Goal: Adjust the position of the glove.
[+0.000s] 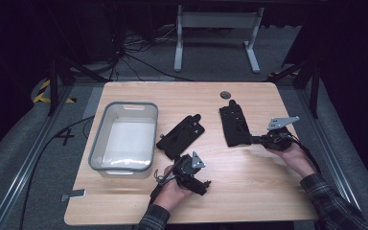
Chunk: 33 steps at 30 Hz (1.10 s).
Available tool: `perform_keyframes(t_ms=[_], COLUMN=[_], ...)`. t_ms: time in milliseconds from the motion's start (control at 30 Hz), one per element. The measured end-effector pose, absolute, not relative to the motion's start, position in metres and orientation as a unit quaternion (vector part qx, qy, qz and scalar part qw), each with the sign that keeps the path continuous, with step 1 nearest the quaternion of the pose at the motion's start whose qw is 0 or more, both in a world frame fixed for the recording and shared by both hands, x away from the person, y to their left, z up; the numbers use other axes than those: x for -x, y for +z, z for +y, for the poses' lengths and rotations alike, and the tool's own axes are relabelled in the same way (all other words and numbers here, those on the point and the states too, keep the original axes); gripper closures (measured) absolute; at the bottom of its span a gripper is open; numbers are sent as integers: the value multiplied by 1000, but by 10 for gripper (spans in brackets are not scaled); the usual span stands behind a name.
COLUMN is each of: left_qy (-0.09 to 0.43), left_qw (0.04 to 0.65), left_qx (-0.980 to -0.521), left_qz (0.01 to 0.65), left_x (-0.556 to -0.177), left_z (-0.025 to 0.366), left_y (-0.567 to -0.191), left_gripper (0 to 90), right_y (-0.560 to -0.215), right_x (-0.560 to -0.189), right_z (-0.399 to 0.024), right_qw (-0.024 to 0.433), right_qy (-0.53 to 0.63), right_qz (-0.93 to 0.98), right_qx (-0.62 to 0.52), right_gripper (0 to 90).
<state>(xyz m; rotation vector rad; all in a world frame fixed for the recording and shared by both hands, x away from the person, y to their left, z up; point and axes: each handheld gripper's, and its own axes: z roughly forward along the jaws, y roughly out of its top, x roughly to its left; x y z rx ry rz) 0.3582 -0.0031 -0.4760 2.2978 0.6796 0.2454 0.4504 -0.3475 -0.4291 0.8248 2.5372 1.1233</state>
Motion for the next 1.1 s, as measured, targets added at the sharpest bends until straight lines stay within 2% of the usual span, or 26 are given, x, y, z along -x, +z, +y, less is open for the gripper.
perform_keyframes(t_ms=[467, 1100], left_qy=[97, 93], left_qw=[358, 358], left_qx=[-890, -892], left_qz=[267, 258], left_x=[-358, -358], left_z=[-2, 0], left_y=[-476, -476], left_gripper=[1, 1], right_y=[-449, -450], right_x=[-475, -456], right_z=[-335, -351], right_qw=[118, 104], right_qy=[353, 343], right_qz=[882, 888], right_qx=[-290, -289], right_gripper=[900, 900])
